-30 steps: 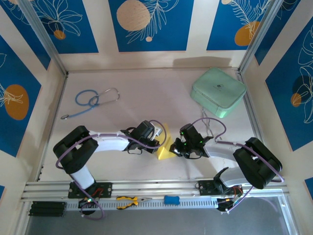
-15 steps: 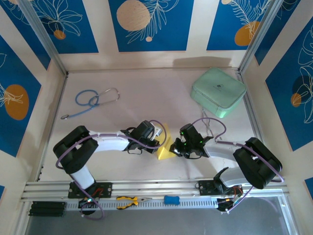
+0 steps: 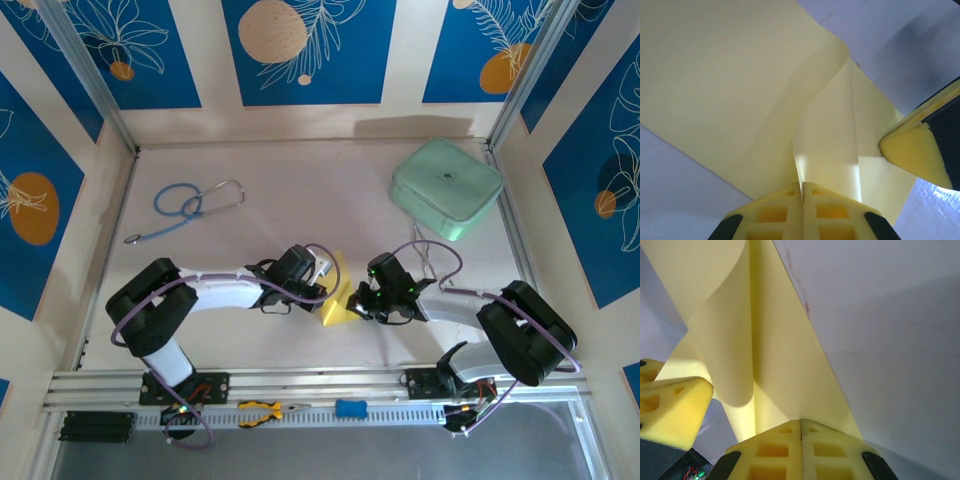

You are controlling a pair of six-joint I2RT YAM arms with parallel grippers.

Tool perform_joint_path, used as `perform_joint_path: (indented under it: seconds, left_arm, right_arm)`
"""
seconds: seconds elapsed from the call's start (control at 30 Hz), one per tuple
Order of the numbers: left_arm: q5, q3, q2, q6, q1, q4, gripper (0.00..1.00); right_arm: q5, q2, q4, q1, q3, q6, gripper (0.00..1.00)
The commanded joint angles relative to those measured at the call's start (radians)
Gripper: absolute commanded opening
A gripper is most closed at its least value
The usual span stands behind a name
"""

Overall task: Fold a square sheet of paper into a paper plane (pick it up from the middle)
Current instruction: Fold the triangle a second time at the center of the table.

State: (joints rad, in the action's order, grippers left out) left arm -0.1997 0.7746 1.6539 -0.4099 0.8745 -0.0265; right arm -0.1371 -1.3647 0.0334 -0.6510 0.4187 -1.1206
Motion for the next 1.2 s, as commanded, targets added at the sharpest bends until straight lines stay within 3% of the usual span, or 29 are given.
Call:
perform_joint_path:
  seconds: [0.0, 1.17]
  left_arm:
    - [0.016, 0.003, -0.001, 0.014, -0.011, 0.012, 0.04]
    - [-0.010, 0.000, 0.010, 0.011, -0.011, -0.018, 0.05]
  right_arm:
    - [0.031, -0.017, -0.096, -0.009, -0.017, -0.009, 0.00]
    - [0.030, -0.016, -0.094, -0.010, -0.022, -0.008, 0.00]
